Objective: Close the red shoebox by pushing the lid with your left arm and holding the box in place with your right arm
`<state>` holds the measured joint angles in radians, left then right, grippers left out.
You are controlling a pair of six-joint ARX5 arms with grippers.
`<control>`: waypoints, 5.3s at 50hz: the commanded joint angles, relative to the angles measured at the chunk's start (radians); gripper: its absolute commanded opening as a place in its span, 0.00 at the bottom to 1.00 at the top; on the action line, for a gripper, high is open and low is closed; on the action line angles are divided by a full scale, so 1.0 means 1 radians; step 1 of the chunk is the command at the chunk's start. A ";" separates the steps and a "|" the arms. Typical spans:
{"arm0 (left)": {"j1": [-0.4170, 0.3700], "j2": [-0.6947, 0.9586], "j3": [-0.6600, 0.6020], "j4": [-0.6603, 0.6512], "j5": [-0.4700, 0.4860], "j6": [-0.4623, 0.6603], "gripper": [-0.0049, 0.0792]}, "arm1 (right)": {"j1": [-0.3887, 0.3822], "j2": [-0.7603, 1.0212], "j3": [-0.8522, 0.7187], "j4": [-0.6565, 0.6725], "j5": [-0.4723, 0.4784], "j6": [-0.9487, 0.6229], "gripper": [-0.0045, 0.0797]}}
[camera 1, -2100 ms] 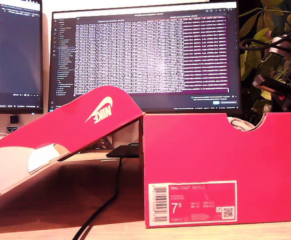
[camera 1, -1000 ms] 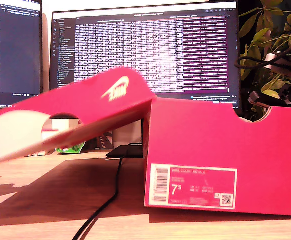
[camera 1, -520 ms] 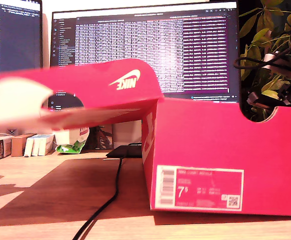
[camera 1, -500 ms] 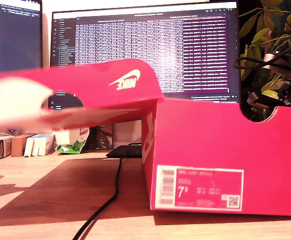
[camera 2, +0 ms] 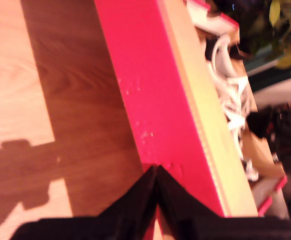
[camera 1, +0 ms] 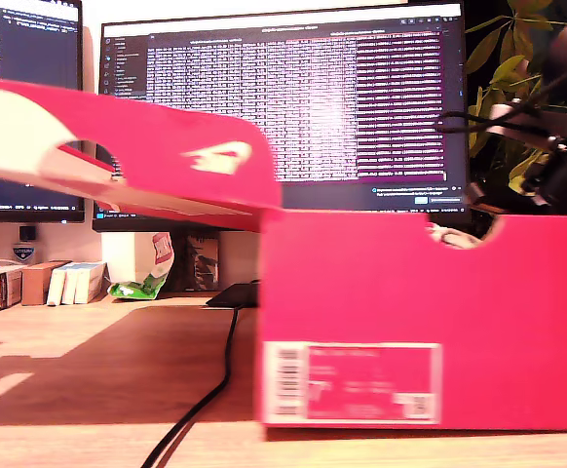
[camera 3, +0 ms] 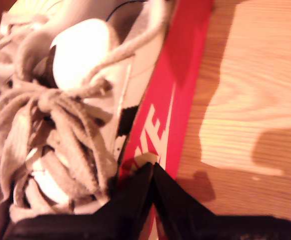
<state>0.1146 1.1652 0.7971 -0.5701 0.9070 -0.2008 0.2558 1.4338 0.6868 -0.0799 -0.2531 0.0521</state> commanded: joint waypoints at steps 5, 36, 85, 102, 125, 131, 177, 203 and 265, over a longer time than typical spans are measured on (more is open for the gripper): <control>-0.066 -0.002 0.017 -0.003 0.065 -0.008 0.04 | 0.171 0.010 0.043 0.016 -0.130 0.007 0.04; -0.243 -0.008 0.151 0.067 0.063 -0.116 0.04 | 0.176 0.010 0.048 0.025 -0.123 0.007 0.04; -0.599 -0.141 0.151 0.411 -0.916 0.134 0.04 | -0.058 0.005 0.098 -0.123 -0.004 -0.103 0.04; -0.599 -0.145 0.151 0.276 -0.915 0.130 0.04 | -0.036 0.005 0.276 -0.256 -0.137 -0.085 0.04; -0.599 -0.145 0.151 0.265 -0.889 0.130 0.04 | 0.088 0.047 0.309 -0.336 -0.163 -0.069 0.04; -0.599 -0.145 0.151 0.247 -0.889 0.130 0.04 | 0.091 0.095 0.309 -0.398 -0.126 -0.135 0.04; -0.321 -0.251 0.151 0.191 -0.559 0.253 0.04 | 0.046 -0.272 0.309 -0.143 0.143 -0.188 0.04; -0.040 -0.301 0.079 0.197 -0.336 0.284 0.04 | -0.107 -0.502 0.188 -0.147 0.213 -0.183 0.04; -0.195 -0.696 -0.268 0.342 -0.804 0.130 0.04 | -0.126 -1.049 -0.092 -0.230 0.424 -0.128 0.04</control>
<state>-0.0616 0.4671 0.5556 -0.2272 0.1081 -0.0708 0.1368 0.3965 0.6361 -0.2993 0.1680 -0.0792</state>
